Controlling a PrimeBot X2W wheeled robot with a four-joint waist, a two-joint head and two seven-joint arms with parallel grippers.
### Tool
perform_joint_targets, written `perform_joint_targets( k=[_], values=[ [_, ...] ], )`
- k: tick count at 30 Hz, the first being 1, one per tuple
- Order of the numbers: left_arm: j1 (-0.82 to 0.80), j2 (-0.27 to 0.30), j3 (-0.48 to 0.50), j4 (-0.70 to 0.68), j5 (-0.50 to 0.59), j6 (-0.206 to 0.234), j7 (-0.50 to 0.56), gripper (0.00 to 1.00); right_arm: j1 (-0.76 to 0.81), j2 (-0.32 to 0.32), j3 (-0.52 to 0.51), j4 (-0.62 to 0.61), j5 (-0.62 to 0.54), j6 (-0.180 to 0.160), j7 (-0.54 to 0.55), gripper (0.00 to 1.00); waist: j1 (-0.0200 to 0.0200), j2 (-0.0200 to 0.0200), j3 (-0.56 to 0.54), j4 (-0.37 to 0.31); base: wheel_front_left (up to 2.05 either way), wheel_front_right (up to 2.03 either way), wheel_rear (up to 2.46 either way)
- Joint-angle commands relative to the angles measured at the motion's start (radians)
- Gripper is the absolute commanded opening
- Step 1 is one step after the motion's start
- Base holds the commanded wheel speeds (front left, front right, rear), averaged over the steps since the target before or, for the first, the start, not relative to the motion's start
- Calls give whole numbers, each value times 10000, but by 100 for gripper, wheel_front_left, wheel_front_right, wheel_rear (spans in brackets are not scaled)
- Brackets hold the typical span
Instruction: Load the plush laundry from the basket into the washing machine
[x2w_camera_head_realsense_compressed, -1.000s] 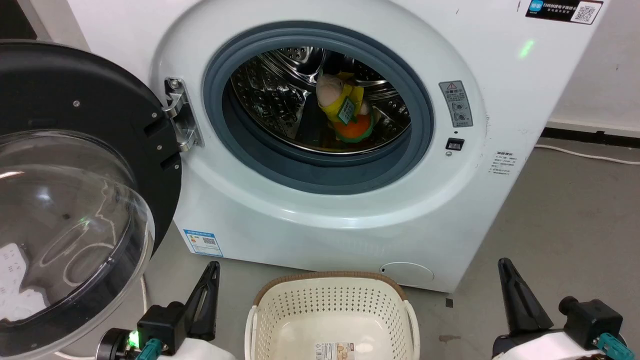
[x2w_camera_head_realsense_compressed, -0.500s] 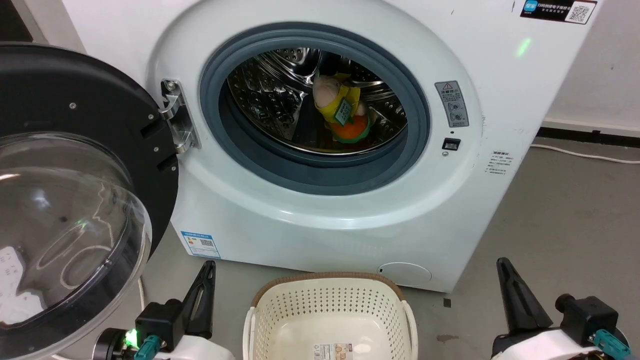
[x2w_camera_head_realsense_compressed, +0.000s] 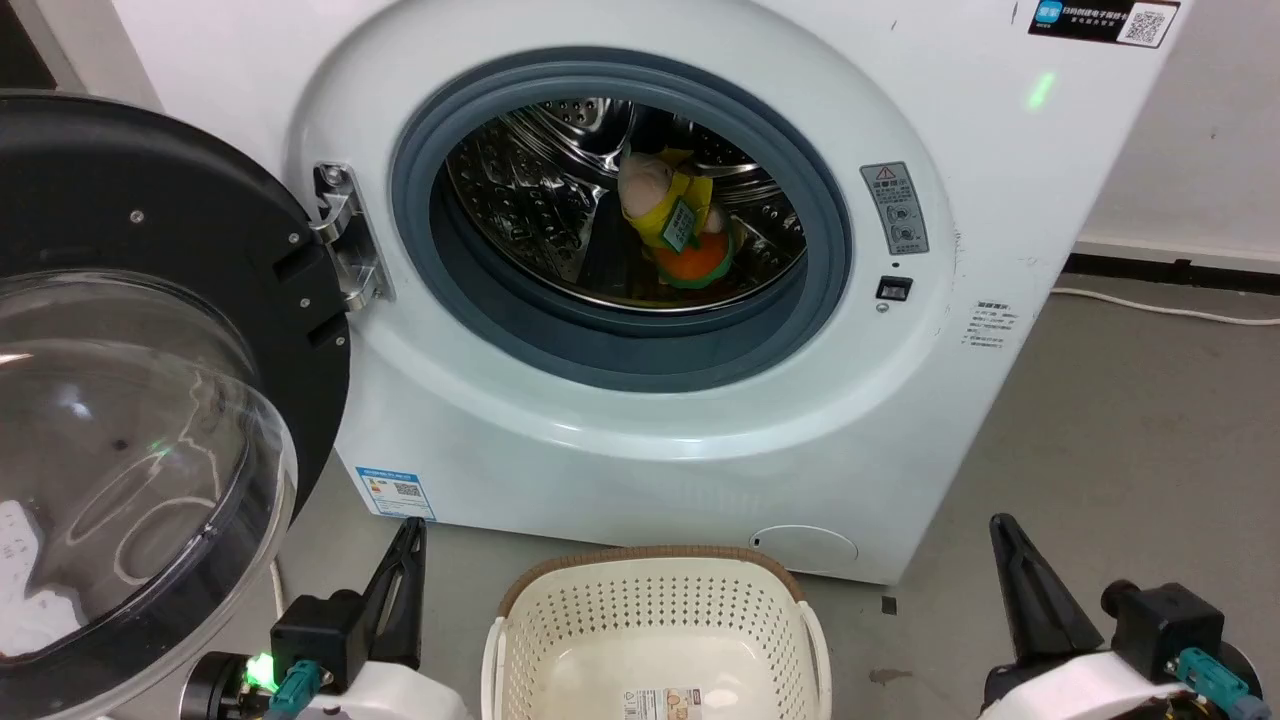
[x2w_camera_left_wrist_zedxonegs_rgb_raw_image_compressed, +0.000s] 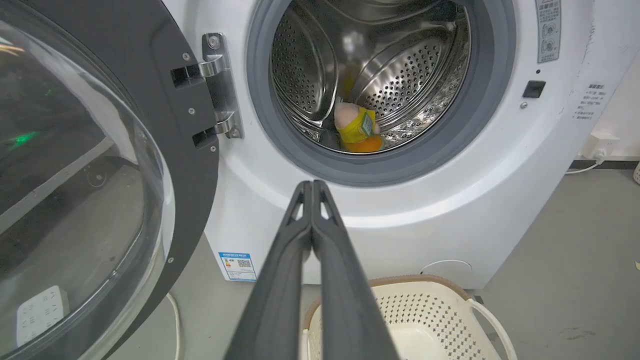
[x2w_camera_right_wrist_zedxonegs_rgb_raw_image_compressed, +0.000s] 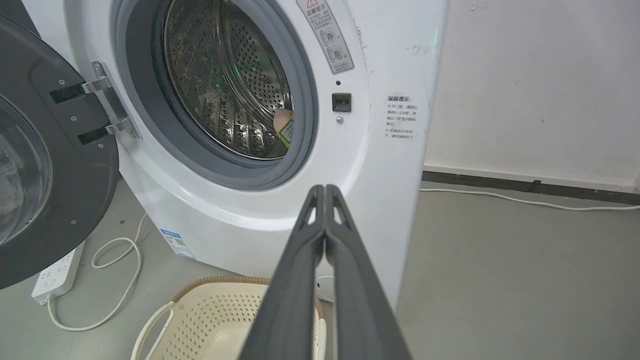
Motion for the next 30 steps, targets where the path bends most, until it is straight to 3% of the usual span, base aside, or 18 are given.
perform_joint_targets(
  k=[1, 30],
  values=[
    [-149, -60, 62, -80, 59, 81, 63, 0, -200, -2, -18, -90, -87, 2, 60, 0, 0, 0, -3, -8, 0, 0, 0],
    [-245, -158, 277, -315, 322, 307, 697, 0, -340, -3, -68, -308, -805, 4, 696, 0, 0, 0, -59, -184, 0, 0, 0]
  ],
)
